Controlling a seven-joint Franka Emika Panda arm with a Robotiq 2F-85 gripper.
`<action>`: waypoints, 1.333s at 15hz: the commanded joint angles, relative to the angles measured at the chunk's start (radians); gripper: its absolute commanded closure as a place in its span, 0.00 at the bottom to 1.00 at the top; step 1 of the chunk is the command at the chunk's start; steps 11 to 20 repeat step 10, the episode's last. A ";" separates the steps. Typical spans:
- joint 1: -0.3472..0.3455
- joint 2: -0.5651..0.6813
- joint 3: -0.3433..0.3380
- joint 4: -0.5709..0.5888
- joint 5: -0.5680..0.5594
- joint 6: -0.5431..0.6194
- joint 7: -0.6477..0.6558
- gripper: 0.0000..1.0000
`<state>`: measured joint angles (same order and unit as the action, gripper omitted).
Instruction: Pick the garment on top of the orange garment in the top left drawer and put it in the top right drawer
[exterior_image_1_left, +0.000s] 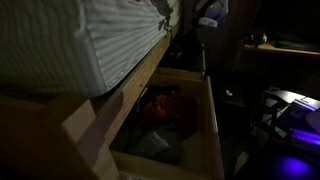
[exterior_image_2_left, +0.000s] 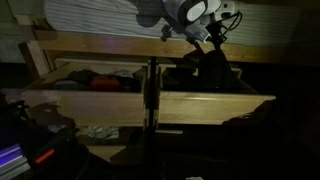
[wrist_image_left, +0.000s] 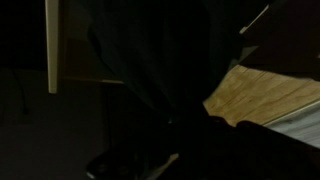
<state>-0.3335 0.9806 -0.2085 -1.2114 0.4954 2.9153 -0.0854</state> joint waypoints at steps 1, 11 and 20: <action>-0.002 0.001 0.000 0.004 -0.010 0.000 0.010 0.84; -0.006 0.001 0.000 0.012 -0.012 0.000 0.011 0.73; -0.006 0.001 0.000 0.012 -0.012 0.000 0.011 0.73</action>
